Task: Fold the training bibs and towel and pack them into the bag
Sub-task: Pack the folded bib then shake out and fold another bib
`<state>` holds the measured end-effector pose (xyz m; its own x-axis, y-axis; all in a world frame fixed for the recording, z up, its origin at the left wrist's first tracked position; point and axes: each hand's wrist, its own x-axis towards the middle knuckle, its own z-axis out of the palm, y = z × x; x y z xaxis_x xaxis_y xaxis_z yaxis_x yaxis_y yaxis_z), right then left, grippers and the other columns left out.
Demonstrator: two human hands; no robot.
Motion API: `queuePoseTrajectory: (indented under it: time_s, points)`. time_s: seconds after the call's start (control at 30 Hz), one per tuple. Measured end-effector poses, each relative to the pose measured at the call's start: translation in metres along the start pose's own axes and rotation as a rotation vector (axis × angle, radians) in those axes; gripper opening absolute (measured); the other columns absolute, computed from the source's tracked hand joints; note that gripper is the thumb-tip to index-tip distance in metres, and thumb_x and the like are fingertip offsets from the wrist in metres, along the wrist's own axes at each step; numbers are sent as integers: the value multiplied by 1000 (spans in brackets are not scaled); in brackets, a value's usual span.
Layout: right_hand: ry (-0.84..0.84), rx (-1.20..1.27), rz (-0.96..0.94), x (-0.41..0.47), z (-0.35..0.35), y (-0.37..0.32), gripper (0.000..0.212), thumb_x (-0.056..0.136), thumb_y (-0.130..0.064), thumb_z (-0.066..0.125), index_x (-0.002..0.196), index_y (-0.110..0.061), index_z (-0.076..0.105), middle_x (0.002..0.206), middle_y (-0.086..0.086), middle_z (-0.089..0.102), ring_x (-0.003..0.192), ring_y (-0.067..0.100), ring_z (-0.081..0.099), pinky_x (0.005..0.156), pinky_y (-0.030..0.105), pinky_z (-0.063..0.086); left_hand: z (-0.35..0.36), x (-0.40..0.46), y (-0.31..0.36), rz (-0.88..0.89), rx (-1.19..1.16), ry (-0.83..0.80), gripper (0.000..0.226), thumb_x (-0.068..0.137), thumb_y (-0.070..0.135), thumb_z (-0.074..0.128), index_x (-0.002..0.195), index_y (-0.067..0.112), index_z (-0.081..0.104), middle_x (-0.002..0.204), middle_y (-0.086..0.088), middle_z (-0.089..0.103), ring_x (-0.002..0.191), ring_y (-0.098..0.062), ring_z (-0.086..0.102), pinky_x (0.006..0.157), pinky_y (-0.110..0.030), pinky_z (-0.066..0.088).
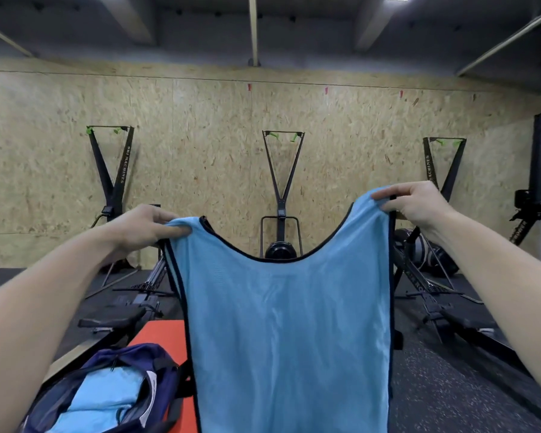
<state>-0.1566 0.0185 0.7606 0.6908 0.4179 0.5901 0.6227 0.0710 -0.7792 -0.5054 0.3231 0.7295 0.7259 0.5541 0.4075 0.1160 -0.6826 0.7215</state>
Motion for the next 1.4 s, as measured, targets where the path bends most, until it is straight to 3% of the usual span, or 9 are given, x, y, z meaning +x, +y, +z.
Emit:
queuePoseTrajectory:
  time_s: [0.1, 0.27, 0.47, 0.73, 0.93, 1.07, 1.23, 1.33, 1.4]
  points:
    - [-141, -41, -4, -3, 1, -8, 32, 86, 13, 61, 97, -10, 78, 113, 9, 71, 103, 19, 66, 80, 22, 54, -3, -3, 21, -21, 37, 27, 22, 97, 30, 64, 104, 15, 78, 75, 13, 74, 57, 6, 63, 107, -44, 42]
    - [-173, 3, -28, -3, -1, -35, 23, 89, 6, 64, 101, -8, 78, 111, 6, 71, 106, 16, 65, 70, 17, 56, -18, -3, 44, -30, 152, 12, 15, 95, 19, 66, 97, 16, 80, 97, -1, 78, 99, -19, 71, 98, -37, 49]
    - [-212, -54, -50, -8, 1, -48, 24, 89, 8, 65, 101, -8, 78, 108, 5, 71, 102, 12, 64, 64, 11, 53, -22, -14, 52, 22, 98, -25, 17, 96, 27, 67, 99, 17, 80, 100, 0, 78, 97, -16, 72, 94, -31, 50]
    - [-441, -280, -211, -25, -8, -60, 48, 90, 14, 55, 93, -25, 82, 112, -14, 74, 120, 6, 58, 107, 28, 43, -33, -15, 47, 124, 238, 211, 12, 95, 6, 53, 92, 16, 59, 73, -17, 57, 57, -16, 42, 57, -28, 35]
    - [-398, -185, -277, -30, -19, -72, 53, 91, 17, 49, 98, -25, 81, 119, -11, 71, 123, 9, 57, 111, 31, 42, -48, -23, 52, 198, 323, 267, 39, 95, -1, 49, 71, 20, 72, 88, -8, 69, 78, -25, 55, 73, -34, 41]
    - [-322, -122, -291, -38, -24, -78, 49, 92, 17, 49, 103, -20, 79, 121, -7, 70, 122, 9, 57, 107, 26, 44, -51, -30, 58, 227, 349, 259, 30, 100, 9, 54, 97, 26, 78, 114, 6, 66, 107, -16, 57, 94, -35, 45]
    - [-290, -65, -302, -34, -28, -74, 44, 92, 16, 53, 107, -16, 78, 120, -2, 71, 119, 14, 62, 98, 22, 52, -50, -27, 51, 281, 324, 337, 34, 96, -1, 54, 83, 21, 78, 101, 9, 71, 101, -29, 66, 86, -44, 55]
    - [-295, -122, -267, -28, -27, -58, 46, 91, 15, 55, 105, -22, 79, 120, -7, 71, 120, 12, 61, 102, 27, 51, -39, -22, 45, 281, 324, 310, 28, 98, 1, 54, 94, 15, 78, 103, 8, 69, 102, -18, 62, 78, -20, 48]
    - [-288, -111, -245, -25, -24, -43, 47, 90, 16, 56, 105, -21, 79, 120, -5, 72, 119, 12, 61, 103, 30, 51, -31, -16, 37, 276, 318, 276, 29, 99, 1, 53, 100, 16, 77, 106, 6, 68, 105, -14, 61, 85, -20, 45]
